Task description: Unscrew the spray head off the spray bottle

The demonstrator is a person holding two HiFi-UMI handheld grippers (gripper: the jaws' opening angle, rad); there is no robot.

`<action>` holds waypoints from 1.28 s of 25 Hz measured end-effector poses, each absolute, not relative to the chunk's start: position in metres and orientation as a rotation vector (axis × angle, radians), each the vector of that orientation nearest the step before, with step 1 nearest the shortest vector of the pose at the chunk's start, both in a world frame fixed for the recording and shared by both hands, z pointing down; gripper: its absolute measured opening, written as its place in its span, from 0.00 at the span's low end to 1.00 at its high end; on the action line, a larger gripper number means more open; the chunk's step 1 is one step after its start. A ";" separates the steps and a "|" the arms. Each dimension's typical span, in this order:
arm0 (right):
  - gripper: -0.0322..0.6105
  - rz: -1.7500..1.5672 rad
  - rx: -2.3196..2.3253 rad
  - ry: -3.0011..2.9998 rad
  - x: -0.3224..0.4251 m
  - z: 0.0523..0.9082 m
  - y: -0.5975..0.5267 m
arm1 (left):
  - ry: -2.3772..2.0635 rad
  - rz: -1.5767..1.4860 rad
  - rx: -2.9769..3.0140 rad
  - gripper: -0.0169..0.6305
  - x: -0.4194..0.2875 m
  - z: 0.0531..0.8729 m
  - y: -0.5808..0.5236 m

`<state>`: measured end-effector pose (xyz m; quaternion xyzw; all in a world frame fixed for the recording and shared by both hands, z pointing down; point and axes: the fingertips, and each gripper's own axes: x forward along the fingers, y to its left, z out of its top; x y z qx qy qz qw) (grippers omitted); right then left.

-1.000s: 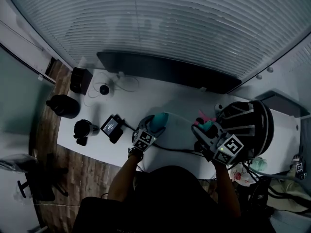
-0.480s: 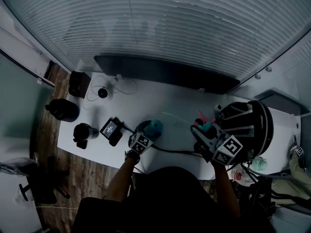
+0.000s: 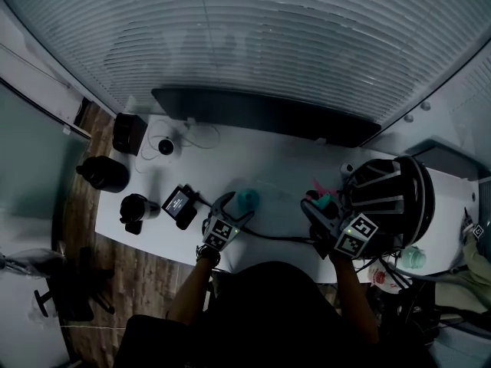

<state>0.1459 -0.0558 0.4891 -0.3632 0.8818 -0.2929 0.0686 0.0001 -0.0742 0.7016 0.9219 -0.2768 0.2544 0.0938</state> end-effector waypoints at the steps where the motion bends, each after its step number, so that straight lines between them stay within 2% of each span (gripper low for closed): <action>1: 0.27 -0.888 -1.086 2.658 0.144 0.494 -0.053 | -0.829 0.719 2.728 0.58 -0.003 0.697 -0.071; 8: 0.27 -0.917 -0.959 2.726 0.109 0.518 -0.023 | -0.938 0.387 2.763 0.58 -0.025 0.628 -0.018; 11: 0.27 -0.803 -0.882 2.745 0.093 0.514 -0.003 | -0.965 0.314 2.747 0.57 -0.033 0.609 0.008; 15: 0.27 -0.825 -0.812 2.705 0.080 0.514 0.023 | -0.972 0.228 2.731 0.50 -0.037 0.592 0.035; 18: 0.27 -0.837 -0.798 2.704 0.078 0.521 0.038 | -0.997 0.203 2.729 0.48 -0.042 0.583 0.046; 25: 0.27 -0.841 -0.776 2.665 0.081 0.522 0.056 | -1.029 0.176 2.755 0.24 -0.048 0.574 0.058; 28: 0.27 -0.826 -0.803 2.690 0.083 0.522 0.058 | -1.070 0.199 2.754 0.05 -0.052 0.572 0.058; 32: 0.27 -0.689 -0.930 2.910 0.091 0.525 0.043 | -1.080 0.235 2.764 0.04 -0.055 0.577 0.059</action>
